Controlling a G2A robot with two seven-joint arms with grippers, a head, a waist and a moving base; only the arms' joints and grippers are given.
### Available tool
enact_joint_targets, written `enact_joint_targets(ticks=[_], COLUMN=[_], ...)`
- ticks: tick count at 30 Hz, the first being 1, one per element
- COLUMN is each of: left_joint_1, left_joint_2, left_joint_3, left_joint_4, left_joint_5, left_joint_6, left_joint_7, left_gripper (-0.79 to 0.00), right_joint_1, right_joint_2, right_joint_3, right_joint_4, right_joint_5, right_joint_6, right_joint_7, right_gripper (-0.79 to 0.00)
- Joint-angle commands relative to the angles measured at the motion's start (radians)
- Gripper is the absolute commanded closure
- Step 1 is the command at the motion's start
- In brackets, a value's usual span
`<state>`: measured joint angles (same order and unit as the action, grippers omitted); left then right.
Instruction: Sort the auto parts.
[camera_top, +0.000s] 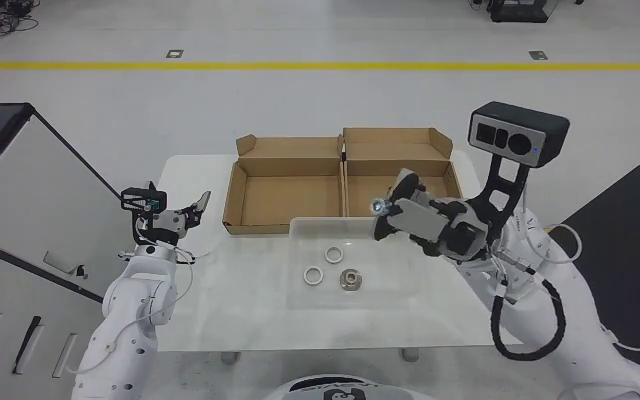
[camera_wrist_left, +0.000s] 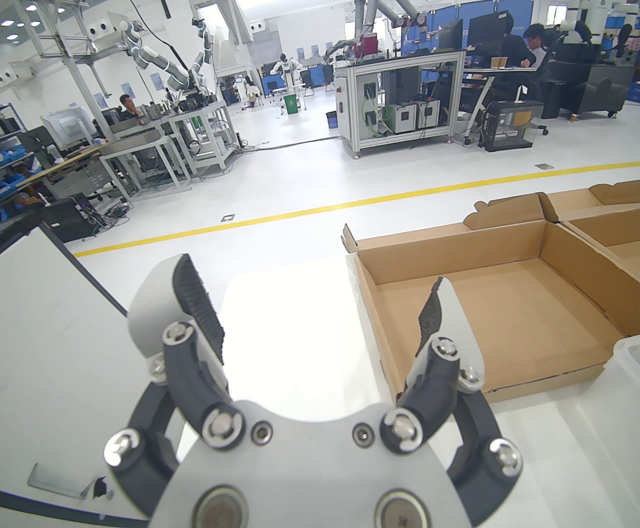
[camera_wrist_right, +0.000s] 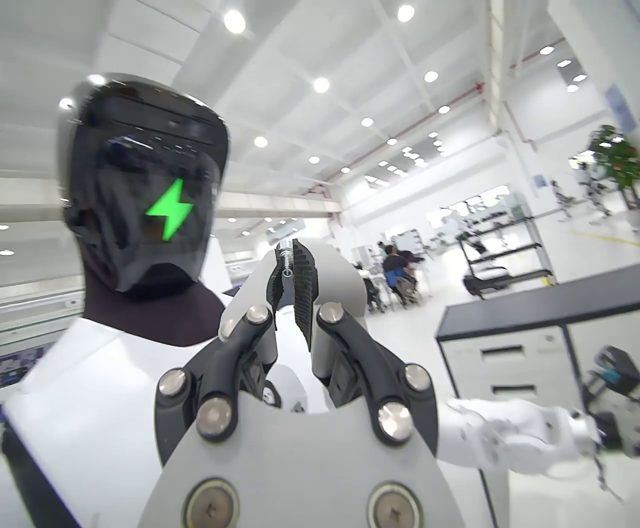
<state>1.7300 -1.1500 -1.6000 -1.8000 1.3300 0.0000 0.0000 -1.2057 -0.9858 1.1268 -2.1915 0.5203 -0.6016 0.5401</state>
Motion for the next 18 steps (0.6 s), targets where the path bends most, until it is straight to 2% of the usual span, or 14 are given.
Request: enact_joint_targets(ticks=[1, 6, 11, 14, 18], left_joint_1=[0.0, 0.0, 0.0, 0.0, 0.0], left_joint_2=[0.0, 0.0, 0.0, 0.0, 0.0], left_joint_3=[0.0, 0.0, 0.0, 0.0, 0.0], left_joint_4=[0.0, 0.0, 0.0, 0.0, 0.0], left_joint_5=[0.0, 0.0, 0.0, 0.0, 0.0], left_joint_6=[0.0, 0.0, 0.0, 0.0, 0.0], left_joint_7=[0.0, 0.0, 0.0, 0.0, 0.0], left_gripper=[-0.785, -0.785, -0.785, -0.785, -0.785], right_joint_1=[-0.025, -0.105, -0.135, -0.11, -0.016], right_joint_2=[0.007, 0.029, 0.044, 0.049, 0.048], right_joint_3=[0.051, 0.216, 0.347, 0.385, 0.37], right_joint_4=[0.013, 0.057, 0.106, 0.148, 0.225], right_joint_5=[-0.008, 0.016, 0.04, 0.07, 0.089], right_joint_6=[0.013, 0.036, 0.064, 0.071, 0.073], right_joint_7=[0.033, 0.139, 0.252, 0.317, 0.386], right_gripper=[0.0, 0.0, 0.0, 0.0, 0.0])
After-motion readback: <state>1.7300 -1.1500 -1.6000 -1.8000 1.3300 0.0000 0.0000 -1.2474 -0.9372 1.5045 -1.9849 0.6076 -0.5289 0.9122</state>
